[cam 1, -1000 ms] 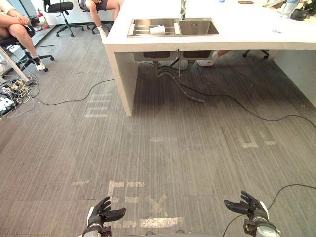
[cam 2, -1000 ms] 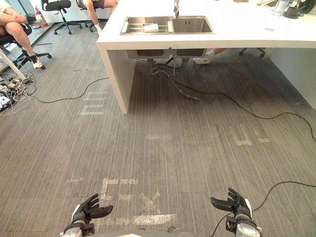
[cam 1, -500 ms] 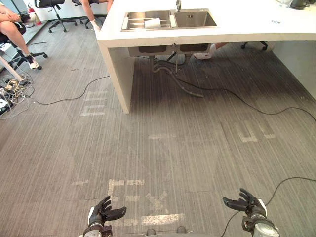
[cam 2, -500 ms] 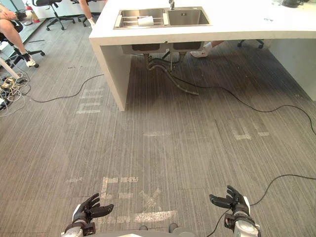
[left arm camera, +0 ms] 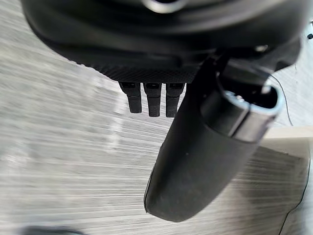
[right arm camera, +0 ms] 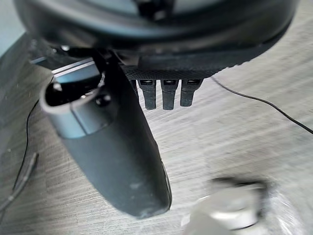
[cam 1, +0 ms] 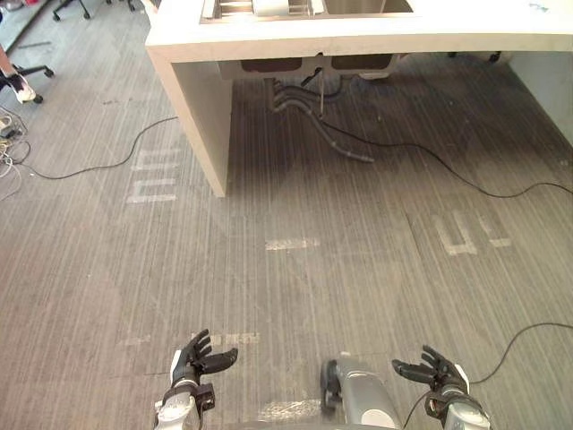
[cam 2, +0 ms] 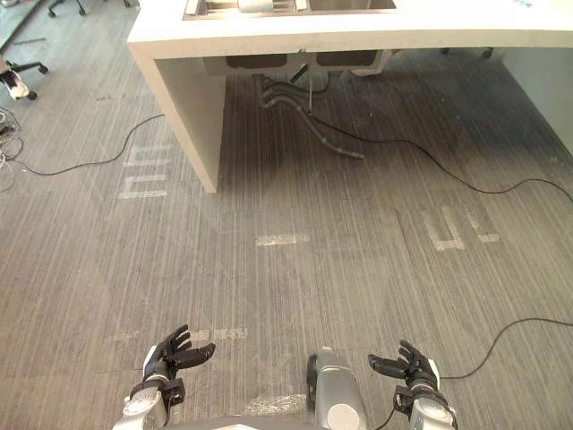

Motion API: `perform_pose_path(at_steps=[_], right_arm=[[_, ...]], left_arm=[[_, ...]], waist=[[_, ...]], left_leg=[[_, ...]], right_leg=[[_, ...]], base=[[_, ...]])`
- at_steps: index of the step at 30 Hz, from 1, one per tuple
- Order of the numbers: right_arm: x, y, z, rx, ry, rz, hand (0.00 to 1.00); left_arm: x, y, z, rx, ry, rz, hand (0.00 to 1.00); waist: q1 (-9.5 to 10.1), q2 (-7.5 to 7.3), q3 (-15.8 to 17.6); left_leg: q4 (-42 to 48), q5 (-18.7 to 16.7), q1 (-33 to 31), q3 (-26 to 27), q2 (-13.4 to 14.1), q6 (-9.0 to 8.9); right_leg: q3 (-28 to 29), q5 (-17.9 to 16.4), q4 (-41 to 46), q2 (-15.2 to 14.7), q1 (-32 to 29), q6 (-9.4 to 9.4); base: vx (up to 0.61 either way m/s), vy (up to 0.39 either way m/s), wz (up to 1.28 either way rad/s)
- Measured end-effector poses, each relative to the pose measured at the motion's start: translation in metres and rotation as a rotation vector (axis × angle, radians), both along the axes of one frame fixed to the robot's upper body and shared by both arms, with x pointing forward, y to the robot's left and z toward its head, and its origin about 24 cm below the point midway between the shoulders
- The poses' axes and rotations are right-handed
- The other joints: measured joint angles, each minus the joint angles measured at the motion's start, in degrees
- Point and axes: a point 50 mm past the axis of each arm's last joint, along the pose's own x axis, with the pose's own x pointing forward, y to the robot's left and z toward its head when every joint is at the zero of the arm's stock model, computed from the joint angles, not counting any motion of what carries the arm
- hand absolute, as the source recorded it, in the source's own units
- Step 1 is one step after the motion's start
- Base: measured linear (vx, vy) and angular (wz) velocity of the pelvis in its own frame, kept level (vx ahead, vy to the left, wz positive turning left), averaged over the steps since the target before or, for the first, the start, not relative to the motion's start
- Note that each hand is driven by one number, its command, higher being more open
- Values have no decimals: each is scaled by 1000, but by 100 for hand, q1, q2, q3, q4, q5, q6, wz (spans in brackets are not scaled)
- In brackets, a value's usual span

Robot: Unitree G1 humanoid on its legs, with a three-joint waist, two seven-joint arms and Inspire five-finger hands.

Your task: Walk over to the sink, pick up the cup, carry it to the dishwasher, place the cup inside the dishwasher, then close the dishwasher door

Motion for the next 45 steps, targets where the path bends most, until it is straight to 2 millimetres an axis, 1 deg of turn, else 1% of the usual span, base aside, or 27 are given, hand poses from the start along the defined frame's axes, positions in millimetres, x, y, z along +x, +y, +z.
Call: perform_pose_path(at_steps=[2, 3, 4, 5, 6, 7, 9, 13, 16, 17, 18, 19, 20, 22, 23, 24, 25, 26, 29, 32, 33, 34, 35, 37, 41, 43, 45], right_arm=[[8, -3, 3, -12, -11, -3, 90], [13, -1, 4, -13, -31, -3, 90], [13, 0, 4, -11, -35, -2, 90], [11, 4, 3, -3, -32, -4, 90], [9, 6, 1, 7, -31, -10, 90], [10, 17, -1, 40, -55, -31, 90], [15, 25, 1, 55, -95, -30, 90], [25, 30, 5, 61, -136, -15, 90], [25, 28, 5, 53, -131, -10, 90], [20, 25, 3, 46, -110, -11, 90], [17, 26, 1, 47, -93, -10, 90], [13, 29, -3, 59, -75, -8, 90], [11, 29, -3, 56, -70, -6, 90], [3, 29, -7, 62, -40, 2, 90], [-2, 32, -9, 73, -29, 1, 90], [-11, 35, -12, 91, -8, 8, 90], [-11, 36, -13, 94, -6, 12, 90], [-10, 41, -13, 104, -1, 47, 90], [-4, 54, -12, 130, -26, 114, 90], [4, 60, -10, 142, -55, 146, 90], [2, 60, -10, 143, -54, 149, 90], [-3, 58, -11, 140, -41, 152, 90], [-6, 49, -10, 117, -25, 155, 90], [-7, 43, -9, 102, -25, 156, 90], [-15, 39, 0, 82, -57, 166, 90], [-10, 35, 8, 55, -104, 177, 90], [-2, 34, 11, 49, -134, 179, 90]], left_arm=[[4, -4, 0, -12, -8, 7, 90], [13, -7, 4, -18, -32, 2, 90], [17, -10, 6, -27, -51, 0, 90], [20, -17, 8, -43, -76, -1, 90], [21, -19, 10, -51, -93, -1, 90], [27, -23, 22, -54, -160, -10, 90], [35, -25, 37, -48, -242, -28, 90], [60, -34, 96, -35, -527, -54, 90], [69, -38, 131, 0, -680, -40, 90], [71, -40, 151, 23, -766, -36, 90], [72, -40, 160, 44, -800, -37, 90], [73, -39, 176, 91, -865, -46, 90], [74, -40, 184, 109, -896, -53, 90], [76, -45, 214, 205, -1012, -116, 90], [77, -45, 224, 247, -1050, -146, 90], [83, -47, 237, 324, -1093, -201, 90], [83, -47, 239, 338, -1101, -207, 90], [81, -47, 248, 401, -1133, -221, 90], [79, -49, 271, 574, -1221, -266, 90], [83, -49, 279, 663, -1244, -299, 90], [85, -48, 280, 695, -1242, -313, 90], [88, -46, 280, 731, -1230, -328, 90], [92, -44, 272, 744, -1191, -338, 90], [100, -41, 266, 771, -1136, -385, 90], [112, -63, 270, 743, -1149, -532, 90], [113, -71, 279, 757, -1191, -578, 90], [117, -80, 291, 779, -1248, -626, 90]], waist=[[0, 174, 86], [-37, 140, 80], [-37, 130, 103], [-37, 135, 151], [5, 133, 155], [139, 77, 192], [289, -29, 248], [522, -102, 288], [597, -114, 293], [644, -12, 237], [697, -27, 232], [720, -224, 163], [701, -248, 154], [637, -285, 170], [571, -352, 161], [458, -398, 139], [444, -394, 138], [389, -387, 137], [354, -368, 129], [237, -299, 146], [218, -332, 124], [190, -369, 102], [201, -125, 87], [224, -28, 23], [227, 39, 55], [256, 42, 38], [283, 24, -6]], left_leg=[[370, -66, 30, -71, 254, -155], [1085, 203, -272, -183, 315, -369], [1874, 604, -532, -261, 365, -298], [3234, 1559, -1019, -295, 505, -224], [3938, 1773, -1301, -286, 645, -307], [5253, 1596, -1885, 60, 995, -149], [5782, 1363, -2451, 375, 1160, 25], [4273, 979, -3655, 938, 818, 67], [1611, 1232, -3658, 927, 59, -15], [436, 1900, -3511, 692, -231, 136], [444, 2290, -3431, 610, -301, 320], [680, 2178, -3442, 685, -468, 592], [796, 2041, -3457, 699, -525, 646], [1137, 1515, -3140, 767, -610, 751], [1166, 1347, -2915, 738, -705, 791], [1137, 1124, -2451, 656, -819, 868], [1112, 1077, -2335, 650, -819, 867], [922, 970, -1912, 633, -806, 861], [310, 844, -1067, 585, -645, 731], [146, 600, -579, 493, -328, 473], [167, 465, -481, 458, -288, 310], [261, 267, -381, 397, -277, 192], [430, 105, -292, 349, -9, 41], [765, 255, -344, 307, 163, -74], [3635, 579, -1355, 132, 692, -188], [3830, 445, -1779, 291, 840, -167], [2958, 388, -2122, 488, 890, -29]], right_leg=[[-209, -484, 587, 122, -36, -164], [-289, -882, 730, 129, 92, -210], [-371, -1077, 694, 160, 382, -253], [-498, -1234, 402, 240, 970, -309], [-524, -1257, 184, 335, 1300, -340], [-524, -1282, -310, 529, 2047, -380], [-462, -1297, -771, 583, 2682, -404], [-336, -1341, -1704, 559, 3651, -327], [-171, -1553, -1913, 376, 3962, -93], [-3, -1743, -1968, 362, 4127, 96], [111, -1832, -1959, 325, 4197, 169], [268, -2052, -1746, 111, 4202, 316], [317, -2115, -1526, 30, 4140, 383], [722, -2135, 694, -198, 3420, 898], [838, -1881, 1867, -330, 3024, 1543], [970, -1786, 3490, -493, 2436, 1648], [975, -1792, 3712, -513, 2319, 1564], [867, -1863, 4199, -611, 1932, 1240], [427, -2151, 3559, -681, 1088, 647], [427, -2016, 1560, -338, 716, 537], [520, -1639, 729, -228, 749, 529], [594, -820, 351, -188, 797, 477], [515, -711, 541, 0, 861, 329], [411, -1098, 737, 62, 964, 175], [26, -1330, -30, 298, 2305, -38], [-2, -1330, -373, 298, 2670, -39], [-25, -1327, -594, 221, 2840, -30]], base=[[641, -244, 32], [597, -263, 33], [725, -340, 59], [495, -235, 44], [692, -296, 31], [530, -211, 5], [460, -179, -2], [450, -69, -6], [437, 87, -28], [515, 151, -47], [637, 194, -64], [452, 128, -40], [691, 218, -24], [631, 213, -7], [557, 143, 23], [561, 110, 30], [552, 79, 22], [514, 50, -5], [435, -19, -4], [517, -175, 19], [606, -266, 41], [518, -233, 27], [524, -226, 10], [543, -277, 16], [415, -246, 39], [270, -123, 7], [192, -17, 9]])
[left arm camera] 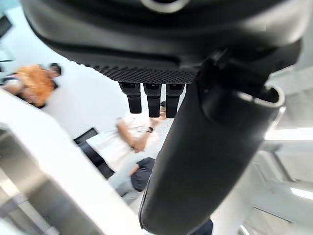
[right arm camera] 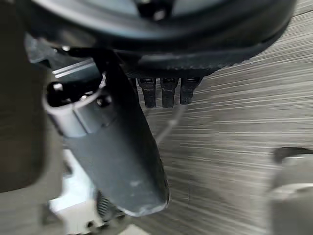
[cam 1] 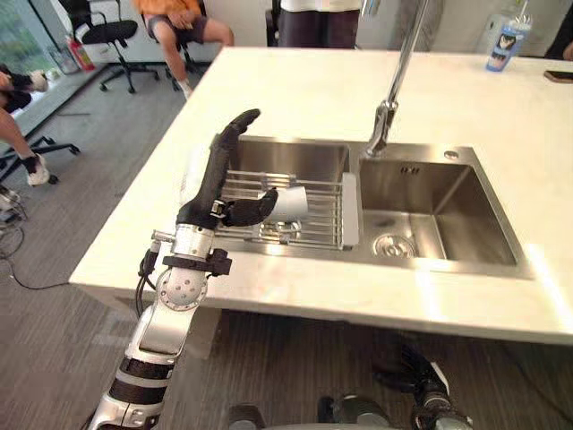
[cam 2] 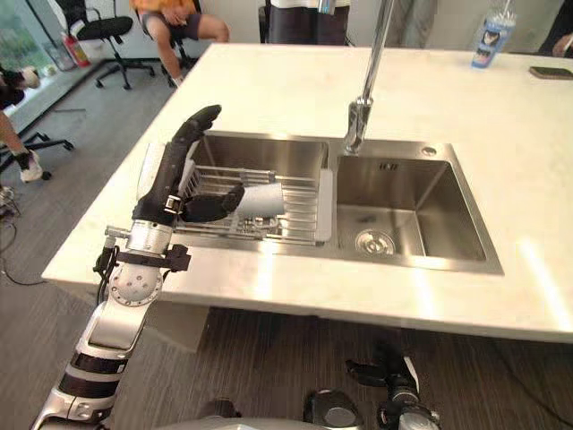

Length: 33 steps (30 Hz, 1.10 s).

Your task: Walk over to the sink, pick up the cup, carry it to the dishwasher, place the cup inside the dishwasher, then close the dishwasher door

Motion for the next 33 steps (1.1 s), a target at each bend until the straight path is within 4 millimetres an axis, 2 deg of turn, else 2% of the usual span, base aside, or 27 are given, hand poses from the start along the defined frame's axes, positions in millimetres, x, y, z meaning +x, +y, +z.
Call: perform_pose_path(at_steps=[1, 2, 3, 4, 5, 6, 11, 18, 24, 30, 33], right_arm=[[0, 0, 0, -1, 1, 0, 90], [-1, -1, -1, -1, 8, 0, 90], [-5, -1, -5, 4, 34, -7, 90], [-6, 0, -7, 10, 42, -8, 90], [-10, 7, -13, 35, 72, -16, 90], [-14, 10, -16, 48, 84, -24, 90], [-26, 15, -22, 67, 134, -36, 90], [-24, 17, -24, 73, 139, -33, 90], [-28, 17, -28, 72, 171, -32, 90], [-24, 18, -27, 74, 163, -27, 90], [-22, 19, -27, 76, 159, -24, 90]], left_arm=[[1, -3, 3, 15, -11, -13, 90], [4, -9, 8, 49, -34, -34, 90], [8, -16, 12, 75, -44, -64, 90], [9, -17, 12, 84, -45, -66, 90], [14, -19, 8, 111, -23, -73, 90], [17, -20, 1, 128, 14, -75, 90], [25, -29, -33, 210, 186, -112, 90], [30, -37, -55, 298, 283, -146, 90], [38, -28, -80, 358, 398, -94, 90], [51, -22, -84, 412, 431, -35, 90], [58, -20, -83, 458, 435, -4, 90]], waist=[[1, -5, 0], [-5, -7, -5], [-17, 132, -81], [-18, 107, -80], [-21, -16, -100], [-31, -70, -120], [-86, -90, -123], [-262, -166, -139], [-356, -200, -159], [-381, -208, -153], [-462, -241, -125]], left_leg=[[-372, 26, -42, 24, -29, 16], [-1292, 324, -66, 30, -145, 11], [-2228, 1273, -54, -89, -245, -188], [-2270, 1257, -8, -98, -250, -263], [-2518, 1345, 120, -92, -398, -206], [-2702, 1399, 186, -53, -507, -158], [-3281, 1612, 501, 54, -792, -37], [-3718, 1830, 645, 111, -771, -94], [-3999, 1979, 655, 163, -757, -101], [-4153, 2071, 637, 229, -809, -30], [-4258, 2144, 636, 233, -843, -2]], right_leg=[[-14, 0, -33, -26, 27, 9], [-39, -1, -53, -62, 49, 61], [-32, -66, -56, -7, 39, 230], [-3, -72, -52, -16, 43, 240], [36, -82, -44, -105, 38, 275], [65, -101, -52, -204, 19, 322], [294, -142, -75, -409, 38, 413], [332, -111, -162, -366, -14, 479], [357, -30, -272, -329, -112, 496], [387, 166, -557, -346, -103, 551], [386, 210, -614, -370, -155, 575]], base=[[151, 40, 16], [147, 78, 13], [149, 94, 7], [172, 108, 3], [125, 86, 1], [123, 104, 4], [46, 76, 1], [-2, -19, -4], [4, -18, -3], [-9, 27, -4], [-35, 19, 0]])
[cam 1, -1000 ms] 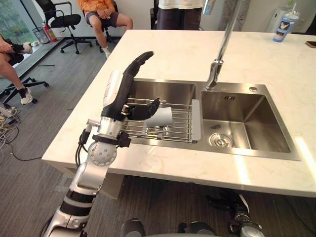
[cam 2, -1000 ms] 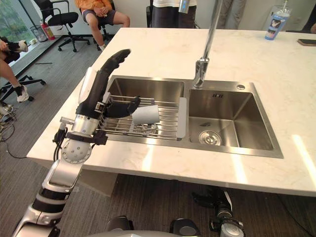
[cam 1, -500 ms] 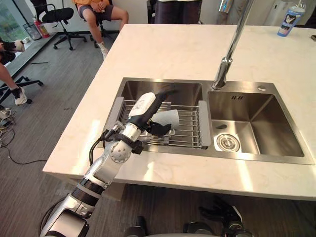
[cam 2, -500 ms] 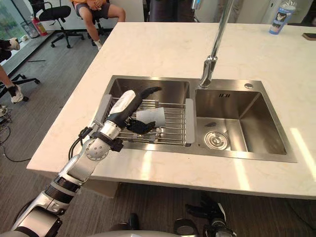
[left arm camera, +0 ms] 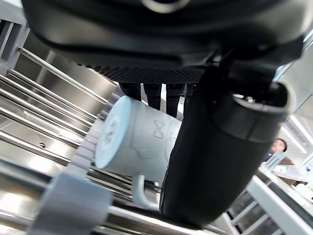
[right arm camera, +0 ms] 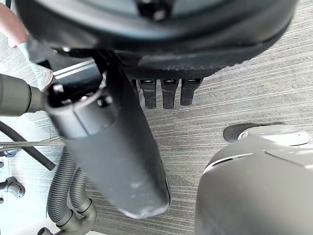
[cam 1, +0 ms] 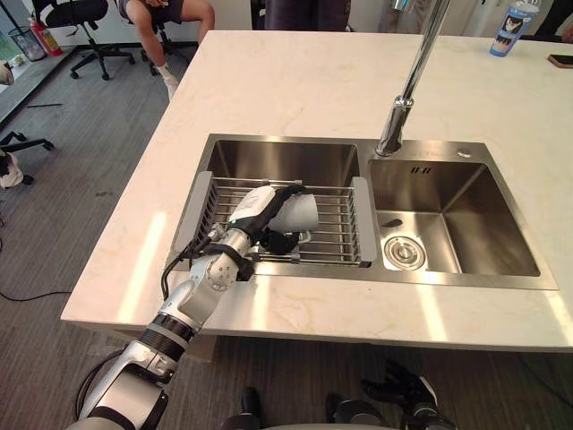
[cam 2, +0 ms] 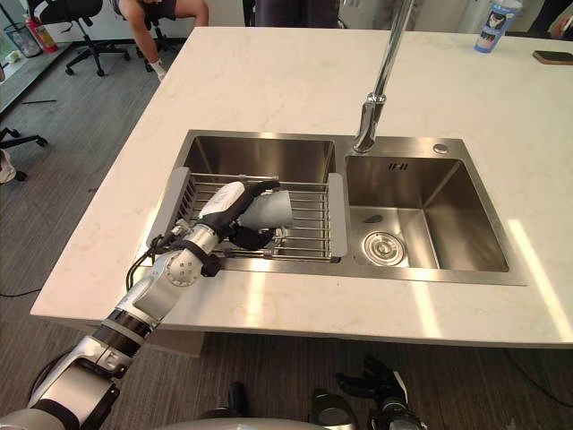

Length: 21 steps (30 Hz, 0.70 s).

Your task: Walk over to the sink, pick up the cup, carry it to the dishwasher, place the cup inside the dishwasher, then close the dishwasher door

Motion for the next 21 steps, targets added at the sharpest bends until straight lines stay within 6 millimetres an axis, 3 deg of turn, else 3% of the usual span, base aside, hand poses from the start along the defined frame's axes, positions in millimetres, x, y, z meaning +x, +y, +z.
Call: perform_pose_path(at_steps=[4, 5, 13, 18, 21], right_arm=[[0, 0, 0, 0, 0, 0, 90], [1, 0, 0, 1, 0, 1, 90], [22, 1, 6, -1, -51, 16, 90], [23, 0, 6, -4, -55, 10, 90], [17, 0, 5, -8, -42, 2, 90]], left_arm=[[11, -3, 7, 84, -16, -9, 90], [14, -7, 12, 118, -31, -24, 30], [23, -22, 37, 216, -137, -78, 30], [19, -31, 39, 151, -135, -98, 30], [7, -36, 34, 29, -117, -107, 30]], waist=[[-31, -8, 59], [-31, -2, 81], [-219, 42, 226], [-232, 94, 274], [-219, 115, 290]], left_leg=[[-87, 53, -3, 23, -16, 17], [-134, 79, -2, 24, -17, 12], [-215, 81, 0, 79, -19, -9], [-209, 79, 22, 92, -37, -11], [-197, 37, 124, 90, -41, -17]], right_leg=[[19, 6, -5, -11, -59, 11], [19, 8, -5, -10, -82, 14], [57, 46, -110, -1, -61, 30], [140, 46, -135, -16, -30, 29], [165, 44, -161, -20, 79, 27]], base=[[-19, 6, -2], [0, 0, 0], [28, -5, -2], [51, -8, -4], [10, -1, -4]])
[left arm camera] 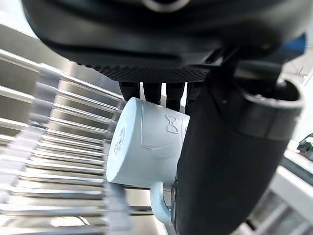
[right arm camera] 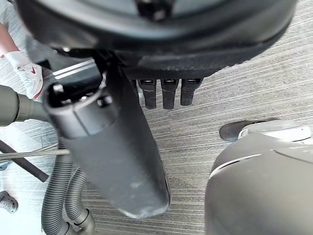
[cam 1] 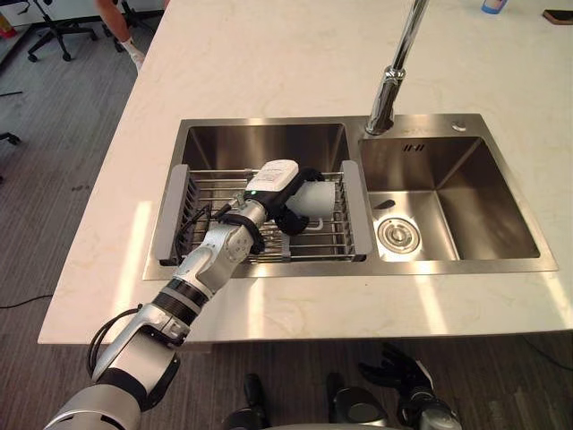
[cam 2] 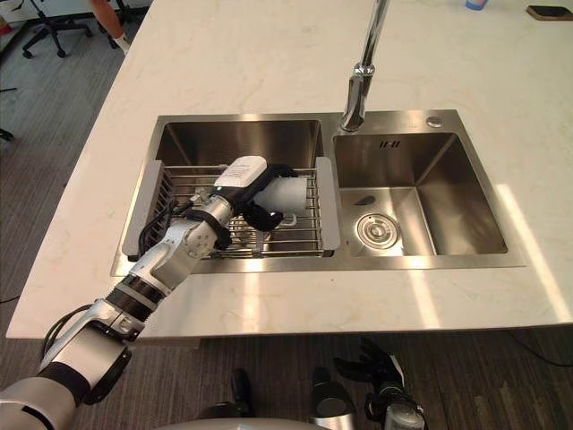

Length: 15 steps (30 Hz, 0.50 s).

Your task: Walk over to the sink, pick up the cup, carry it to the dishwasher, place the cup inside the dishwasher, then close the dishwasher door

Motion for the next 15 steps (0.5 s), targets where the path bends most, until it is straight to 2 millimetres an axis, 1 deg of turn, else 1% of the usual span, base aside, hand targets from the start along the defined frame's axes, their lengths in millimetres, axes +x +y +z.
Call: perform_pose_path(at_steps=[2, 3, 5, 6, 9, 12, 14, 15], right_arm=[[-5, -1, -1, -2, 12, -7, 90], [-7, -1, -2, -3, 16, -9, 90], [-12, -1, -3, -5, 28, -15, 90], [-13, -2, -3, -6, 31, -17, 90], [-20, -2, -5, -8, 48, -24, 90], [-20, -2, -5, -8, 48, -25, 90], [-21, -2, -5, -8, 50, -25, 90], [-21, -2, -5, -8, 51, -25, 90]], left_arm=[[-13, -3, 0, -142, -4, 2, 30], [-16, -1, 0, -180, -6, 11, 30], [-25, 8, 1, -343, -4, 50, 30], [-27, 10, 2, -378, -10, 59, 30], [-46, 25, 14, -593, -74, 109, 30], [-60, 38, 21, -732, -111, 126, 30], [-70, 44, 20, -835, -106, 127, 30], [-72, 46, 19, -858, -100, 129, 30]], waist=[[39, 14, 8], [47, 15, 9], [95, 16, 9], [112, 16, 9], [210, 20, 6], [252, 22, 0], [317, 20, -1], [342, 20, -9]], left_leg=[[37, -81, 41, -8, 16, 2], [37, -82, 48, -14, 14, 3], [37, -88, 92, -26, 10, 9], [37, -88, 100, -31, 8, 9], [36, -88, 131, -41, 7, 8], [36, -91, 139, -39, 11, 5], [36, -110, 185, -25, 12, -2], [37, -121, 204, -9, 14, -2]], right_leg=[[8, -7, 0, 16, 50, -1], [7, -8, 1, 16, 59, -1], [6, -21, 14, 12, 97, 7], [6, -29, 23, 10, 103, 16], [3, -61, 64, 10, 120, 22], [5, -62, 62, 14, 127, 21], [18, -61, 46, 16, 176, 20], [32, -61, 40, 18, 190, 20]], base=[[-2, 3, -2], [0, 0, 0], [-40, 6, 2], [-39, 2, 1], [-10, -1, 0], [0, 0, 0], [11, -2, -2], [21, -2, -7]])
